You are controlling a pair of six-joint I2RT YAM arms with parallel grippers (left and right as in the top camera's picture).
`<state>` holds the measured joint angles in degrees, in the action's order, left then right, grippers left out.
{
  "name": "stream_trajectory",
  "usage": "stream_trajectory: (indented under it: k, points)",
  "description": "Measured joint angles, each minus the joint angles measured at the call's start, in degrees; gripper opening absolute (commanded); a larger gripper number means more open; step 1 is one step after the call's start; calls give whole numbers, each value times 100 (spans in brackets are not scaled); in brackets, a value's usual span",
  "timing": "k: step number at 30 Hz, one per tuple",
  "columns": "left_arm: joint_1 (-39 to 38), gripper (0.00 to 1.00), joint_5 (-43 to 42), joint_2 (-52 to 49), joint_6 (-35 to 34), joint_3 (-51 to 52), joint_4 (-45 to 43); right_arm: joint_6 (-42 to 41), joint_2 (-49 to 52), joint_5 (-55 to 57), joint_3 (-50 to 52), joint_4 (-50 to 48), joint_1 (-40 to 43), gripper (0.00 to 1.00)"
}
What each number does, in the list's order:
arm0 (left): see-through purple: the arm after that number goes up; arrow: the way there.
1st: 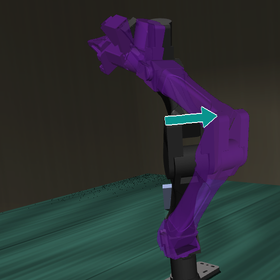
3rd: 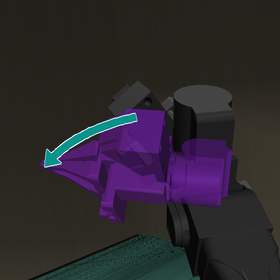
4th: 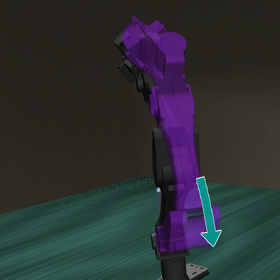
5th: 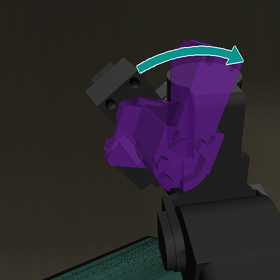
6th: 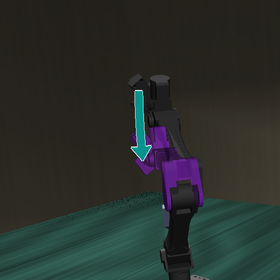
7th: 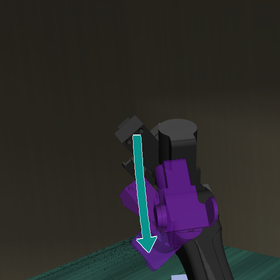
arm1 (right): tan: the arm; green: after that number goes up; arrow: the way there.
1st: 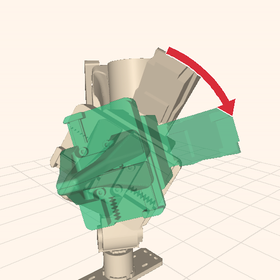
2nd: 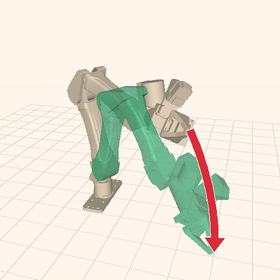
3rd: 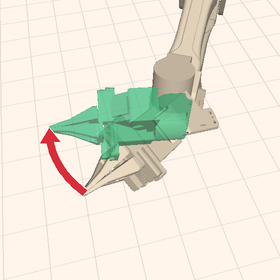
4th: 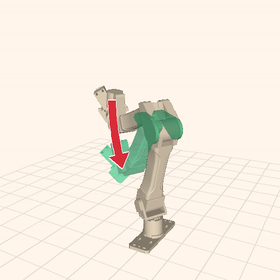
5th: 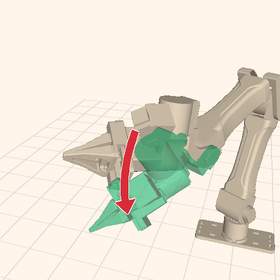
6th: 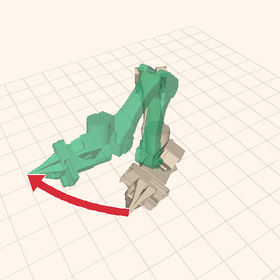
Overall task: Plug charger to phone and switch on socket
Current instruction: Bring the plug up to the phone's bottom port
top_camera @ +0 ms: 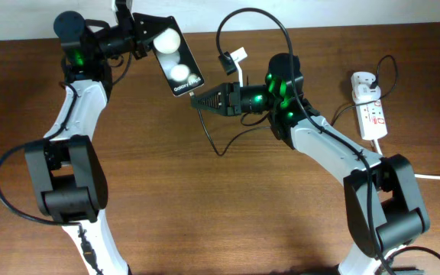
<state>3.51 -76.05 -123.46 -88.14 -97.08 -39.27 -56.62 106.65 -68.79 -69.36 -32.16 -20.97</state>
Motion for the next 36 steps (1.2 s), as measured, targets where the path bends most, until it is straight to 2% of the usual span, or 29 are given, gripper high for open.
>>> stream_trajectory:
  k: [36]
  points:
    - [-50,0,39,0,-103,0,-26,-313,0,256,0,-90,-50,4]
